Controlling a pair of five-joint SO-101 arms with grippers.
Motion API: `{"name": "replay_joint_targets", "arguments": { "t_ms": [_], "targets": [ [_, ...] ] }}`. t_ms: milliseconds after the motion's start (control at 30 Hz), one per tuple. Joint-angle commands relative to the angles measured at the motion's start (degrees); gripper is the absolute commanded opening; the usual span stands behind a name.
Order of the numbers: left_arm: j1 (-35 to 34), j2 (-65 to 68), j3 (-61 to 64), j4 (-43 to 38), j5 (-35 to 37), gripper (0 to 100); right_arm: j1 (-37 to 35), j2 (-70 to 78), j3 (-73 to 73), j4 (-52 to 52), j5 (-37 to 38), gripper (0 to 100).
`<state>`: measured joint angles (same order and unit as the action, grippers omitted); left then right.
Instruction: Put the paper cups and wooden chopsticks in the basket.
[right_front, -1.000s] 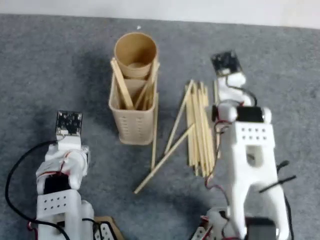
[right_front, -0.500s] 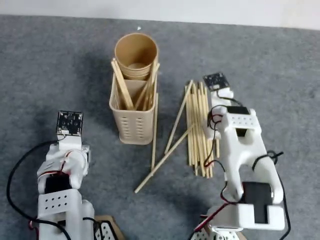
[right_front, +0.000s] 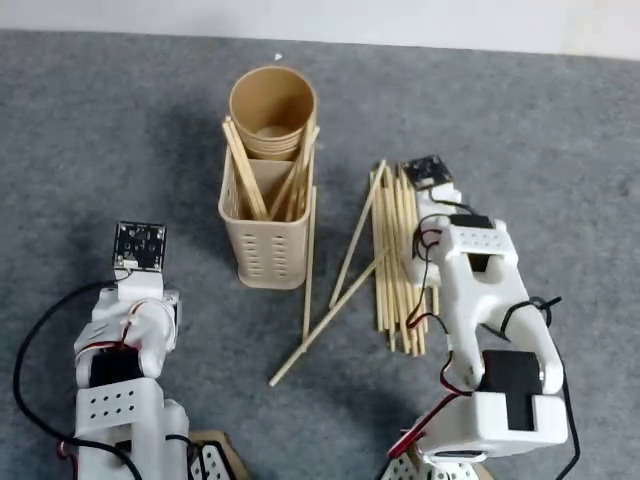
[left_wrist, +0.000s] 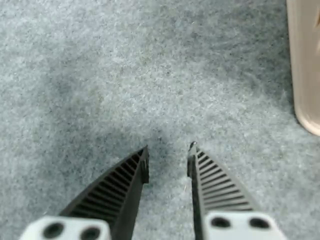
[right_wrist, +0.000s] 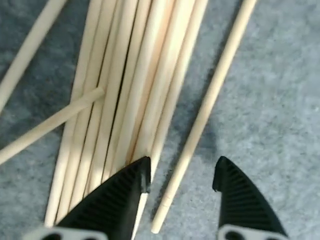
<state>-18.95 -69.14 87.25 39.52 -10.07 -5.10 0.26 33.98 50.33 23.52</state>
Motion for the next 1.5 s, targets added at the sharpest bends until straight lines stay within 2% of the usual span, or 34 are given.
{"name": "replay_joint_targets", "arguments": {
  "t_ms": [0,300,433,467,567,733,833,1000,1167,1467],
  "targets": [
    [0.48,-0.4,-0.31,-0.97,0.26,16,-1.45,-0.48,1.19,-0.57,0.79,22.1],
    [0.48,-0.4,-0.31,-0.88,0.26,16,-2.33,-0.4,5.93,-4.53,0.35,20.4],
    [0.48,-0.4,-0.31,-0.88,0.26,16,-1.54,-0.4,6.37,-4.44,0.26,2.0],
    [0.48,-0.4,-0.31,-0.88,0.26,16,-1.1,-0.4,6.37,-4.44,0.26,0.0],
    [0.4,-0.4,-0.31,-0.79,0.26,16,0.4,-0.4,6.37,-4.44,0.26,5.2],
    [0.31,-0.4,-0.31,-0.79,0.26,16,2.86,-0.4,6.37,-4.35,0.62,4.6],
    [0.31,-0.4,-0.31,-0.79,0.26,16,3.03,-0.75,6.37,-4.26,0.62,0.2],
    [0.31,-0.4,-0.31,-0.79,0.26,16,2.86,-0.31,6.46,-3.65,0.53,2.9],
    [0.31,-0.4,-0.31,-0.79,0.26,16,2.86,-0.31,6.37,-1.36,0.53,11.0],
    [0.22,-0.4,-0.4,-0.79,0.35,16,2.77,-1.01,6.02,-1.01,0.26,11.6]
  ]
}}
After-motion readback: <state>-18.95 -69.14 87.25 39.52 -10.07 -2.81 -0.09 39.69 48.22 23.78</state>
